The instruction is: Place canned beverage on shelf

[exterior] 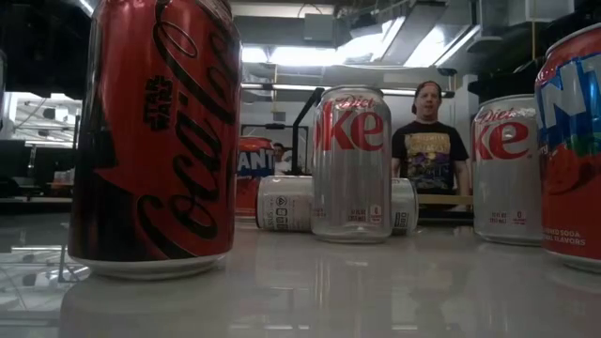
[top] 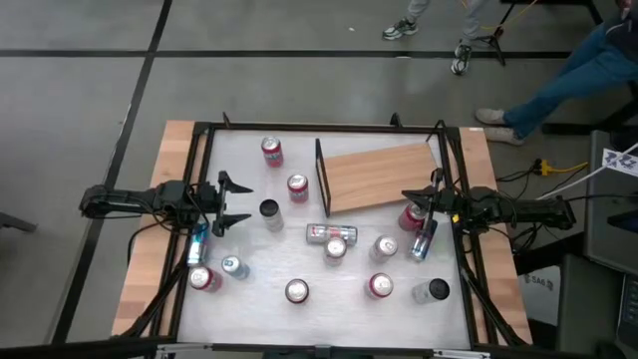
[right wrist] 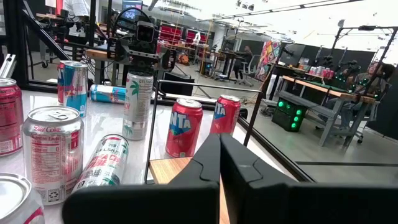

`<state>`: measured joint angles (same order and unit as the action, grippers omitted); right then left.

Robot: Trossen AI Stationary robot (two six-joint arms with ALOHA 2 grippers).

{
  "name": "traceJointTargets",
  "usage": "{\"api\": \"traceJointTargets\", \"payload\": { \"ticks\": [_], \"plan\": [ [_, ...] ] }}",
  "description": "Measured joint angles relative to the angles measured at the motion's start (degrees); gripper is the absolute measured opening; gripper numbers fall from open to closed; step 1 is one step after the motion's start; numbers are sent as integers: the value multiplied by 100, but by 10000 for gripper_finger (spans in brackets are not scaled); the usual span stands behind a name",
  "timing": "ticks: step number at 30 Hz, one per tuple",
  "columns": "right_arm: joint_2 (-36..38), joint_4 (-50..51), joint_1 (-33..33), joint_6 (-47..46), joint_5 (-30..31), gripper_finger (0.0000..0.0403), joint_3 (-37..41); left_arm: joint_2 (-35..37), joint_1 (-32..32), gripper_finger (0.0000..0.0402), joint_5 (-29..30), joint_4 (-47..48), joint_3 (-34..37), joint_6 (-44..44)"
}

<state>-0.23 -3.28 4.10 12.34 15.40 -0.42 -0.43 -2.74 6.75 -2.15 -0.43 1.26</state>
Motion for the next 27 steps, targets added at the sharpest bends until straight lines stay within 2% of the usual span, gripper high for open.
{"api": "traceJointTargets", "payload": {
  "ticks": [16,22,27],
  "plan": [
    [0,-16,0,-1,-12,0,1,0,0,345,-1,0,0,0],
    [-1,-10,2,-46,-441,0,8,0,0,345,-1,0,0,2],
    [0,4,0,-560,-553,0,8,0,0,345,1,0,0,0]
  ]
}}
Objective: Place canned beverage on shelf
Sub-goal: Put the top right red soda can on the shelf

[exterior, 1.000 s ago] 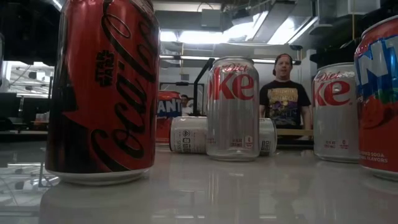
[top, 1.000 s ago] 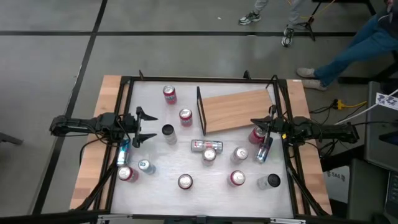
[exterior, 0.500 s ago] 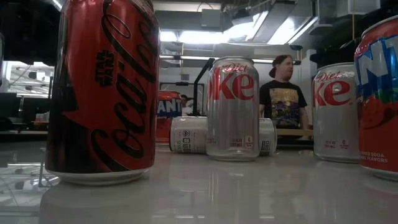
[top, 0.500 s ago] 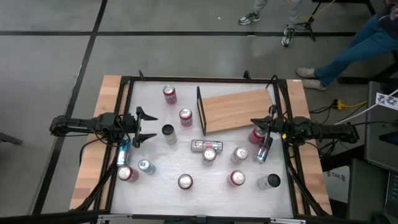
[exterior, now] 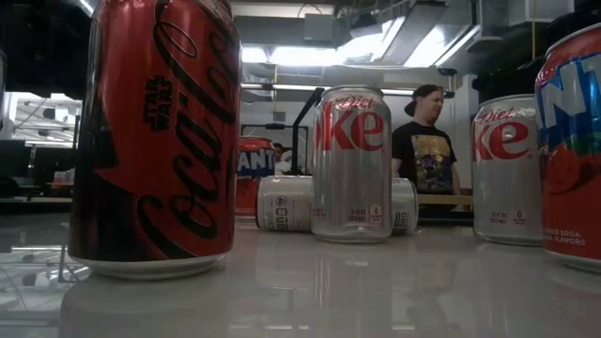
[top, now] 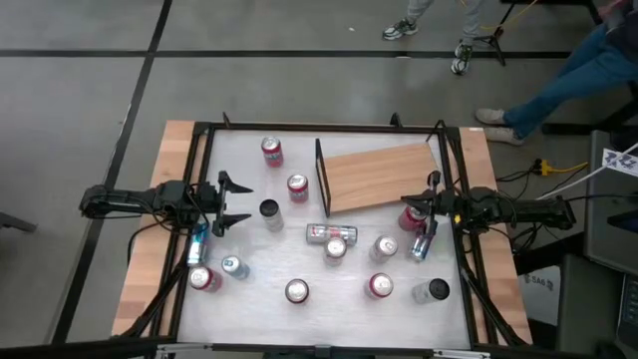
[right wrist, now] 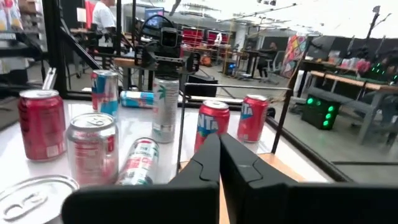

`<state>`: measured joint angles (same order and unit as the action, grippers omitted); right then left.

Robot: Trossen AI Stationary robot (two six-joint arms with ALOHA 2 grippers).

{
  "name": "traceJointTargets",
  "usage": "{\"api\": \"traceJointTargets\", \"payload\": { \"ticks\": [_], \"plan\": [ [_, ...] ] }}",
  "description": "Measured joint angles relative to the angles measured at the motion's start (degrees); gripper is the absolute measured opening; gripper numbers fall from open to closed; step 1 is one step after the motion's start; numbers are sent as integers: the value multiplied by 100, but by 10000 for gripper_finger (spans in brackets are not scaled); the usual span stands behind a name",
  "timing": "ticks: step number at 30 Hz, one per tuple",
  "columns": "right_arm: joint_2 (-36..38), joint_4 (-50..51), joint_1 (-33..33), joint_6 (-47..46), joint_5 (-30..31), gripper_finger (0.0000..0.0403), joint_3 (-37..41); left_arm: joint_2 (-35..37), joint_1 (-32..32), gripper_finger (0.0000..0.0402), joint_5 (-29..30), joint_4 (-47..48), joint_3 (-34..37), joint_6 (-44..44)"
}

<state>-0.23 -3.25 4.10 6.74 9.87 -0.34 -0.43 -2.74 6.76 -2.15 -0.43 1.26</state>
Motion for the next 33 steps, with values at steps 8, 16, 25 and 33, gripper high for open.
{"api": "traceJointTargets", "payload": {
  "ticks": [8,16,25,33],
  "plan": [
    [-1,-10,2,-241,-2,8,0,0,-2,345,0,0,0,1],
    [-2,-289,1,-247,-2,98,0,2,-1,345,-2,0,0,2],
    [-2,-341,2,-658,-4,217,0,1,-2,345,-2,1,0,0],
    [-2,-352,2,-673,-7,269,-2,0,-2,345,-2,0,0,0]
  ]
}}
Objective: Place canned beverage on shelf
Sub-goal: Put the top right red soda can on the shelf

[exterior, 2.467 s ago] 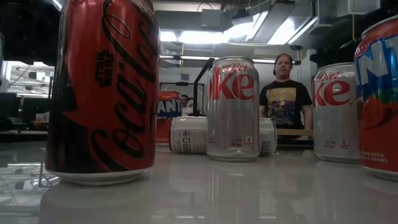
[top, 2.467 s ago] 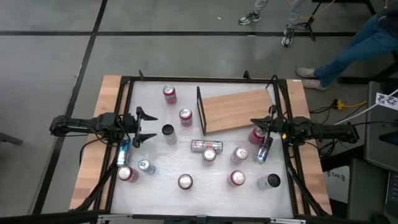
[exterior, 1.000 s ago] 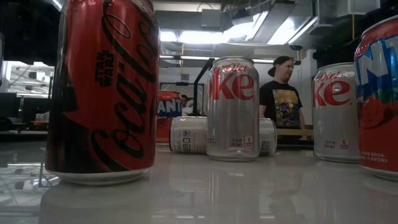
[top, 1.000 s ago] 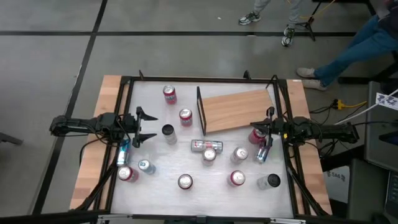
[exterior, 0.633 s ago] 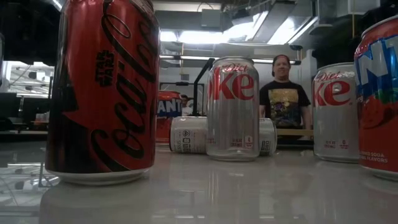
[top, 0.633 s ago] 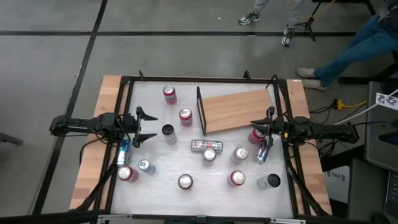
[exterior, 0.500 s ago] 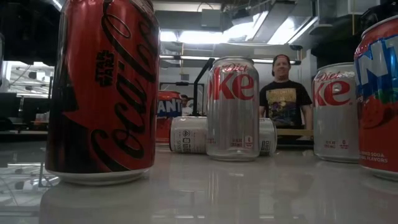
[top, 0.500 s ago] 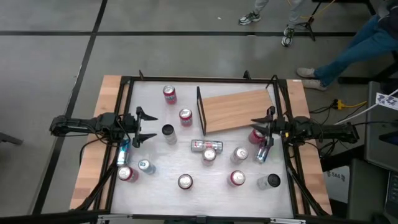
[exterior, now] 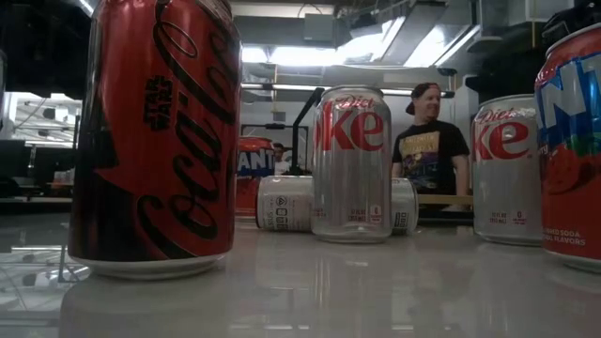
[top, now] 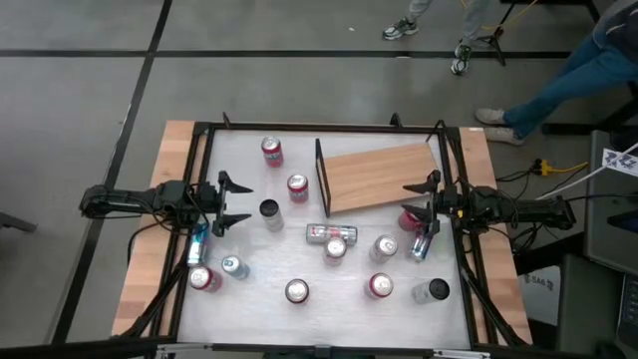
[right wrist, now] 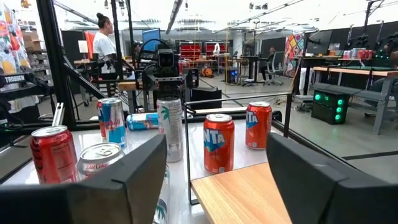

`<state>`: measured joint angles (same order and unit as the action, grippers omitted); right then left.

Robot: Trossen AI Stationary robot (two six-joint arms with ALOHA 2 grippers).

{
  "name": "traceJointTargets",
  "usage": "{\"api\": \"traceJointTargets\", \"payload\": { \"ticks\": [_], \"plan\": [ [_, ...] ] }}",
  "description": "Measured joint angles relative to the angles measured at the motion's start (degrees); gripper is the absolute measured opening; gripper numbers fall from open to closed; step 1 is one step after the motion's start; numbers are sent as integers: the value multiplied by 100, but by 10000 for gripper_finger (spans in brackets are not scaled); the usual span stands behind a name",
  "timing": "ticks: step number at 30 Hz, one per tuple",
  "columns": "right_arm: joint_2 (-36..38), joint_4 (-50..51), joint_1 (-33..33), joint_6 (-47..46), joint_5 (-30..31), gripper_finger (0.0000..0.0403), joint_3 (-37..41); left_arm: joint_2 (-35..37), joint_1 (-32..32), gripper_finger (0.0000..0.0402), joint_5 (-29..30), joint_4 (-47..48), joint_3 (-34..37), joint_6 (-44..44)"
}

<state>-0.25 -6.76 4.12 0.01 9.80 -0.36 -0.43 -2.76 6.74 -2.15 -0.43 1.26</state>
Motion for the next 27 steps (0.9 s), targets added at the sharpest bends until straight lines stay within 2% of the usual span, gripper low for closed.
{"api": "traceJointTargets", "payload": {
  "ticks": [5,12,18,27],
  "plan": [
    [0,-142,0,0,0,276,0,1,2,345,1,0,0,1],
    [0,-825,-2,-271,-17,276,-6,1,1,345,1,0,0,1],
    [-50,-834,-1,-428,-15,276,-298,0,0,345,0,0,0,2],
    [-910,-796,-1,-428,-35,276,-1115,1,2,345,1,1,0,0]
  ]
}}
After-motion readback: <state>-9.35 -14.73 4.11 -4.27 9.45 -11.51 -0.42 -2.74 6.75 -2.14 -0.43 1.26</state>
